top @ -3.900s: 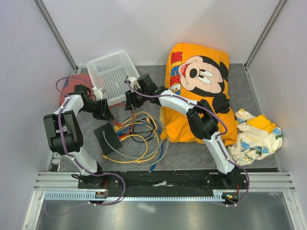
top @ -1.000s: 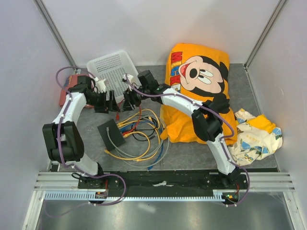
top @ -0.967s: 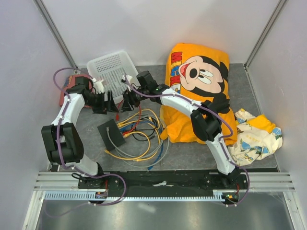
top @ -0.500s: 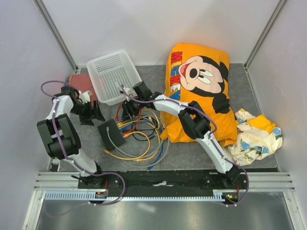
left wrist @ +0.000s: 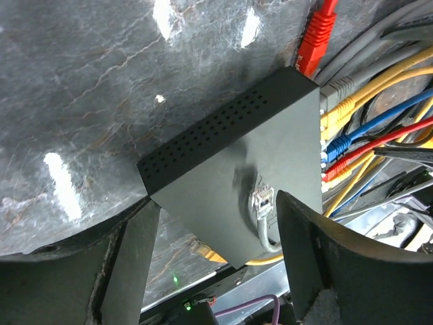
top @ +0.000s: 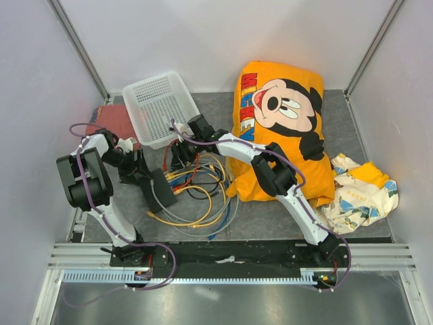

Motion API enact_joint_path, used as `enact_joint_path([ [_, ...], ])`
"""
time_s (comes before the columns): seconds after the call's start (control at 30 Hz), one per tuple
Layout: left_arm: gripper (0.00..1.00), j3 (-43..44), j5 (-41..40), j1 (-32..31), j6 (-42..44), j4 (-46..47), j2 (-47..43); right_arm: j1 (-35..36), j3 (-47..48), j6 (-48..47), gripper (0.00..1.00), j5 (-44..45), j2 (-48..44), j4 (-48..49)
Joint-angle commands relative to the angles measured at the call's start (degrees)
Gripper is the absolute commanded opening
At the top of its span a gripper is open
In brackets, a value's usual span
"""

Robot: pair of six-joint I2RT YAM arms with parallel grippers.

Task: Pull the plug from the switch port

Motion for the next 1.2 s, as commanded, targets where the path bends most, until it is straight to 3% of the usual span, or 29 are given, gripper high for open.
enact_joint_path([
  [0.0,0.75,1.32,2.67,-2.15,-0.19,2.54,1.18,-0.19,2.01,-0.53,0.78,2.76,1.19,2.77],
  [0.23,0.72,3.78,2.23,-8.2,-1.6,5.79,4.08,-0.28,-0.52,-4.74,0.78,3.99,2.08,-0.65],
  [0.47,0.7,5.72,2.06,-12.43,-1.52,8.52,5.23,-0.63,-15.53,-6.33,0.72,-0.31,-7.32,-2.86],
  [0.63,0.7,3.17,-0.58,-14.8,-1.86,10.19,3.65,-4.04,-16.8,-4.33,0.74,1.54,-9.63,-1.8],
  [0.73,0.71,0.8,-1.37,-14.72,-2.48,10.19,1.63,-6.6,-12.4,1.13,0.75,1.26,-5.41,-1.8],
  [0.83,0.73,-1.49,-3.04,-14.54,-1.69,10.28,-2.32,-6.87,-11.95,0.87,0.75,1.89,-5.13,-1.54],
  [1.17,0.75,-9.22,-3.83,-14.54,-4.32,17.3,-13.84,-6.7,-20.38,6.59,0.71,3.38,-9.09,3.91],
])
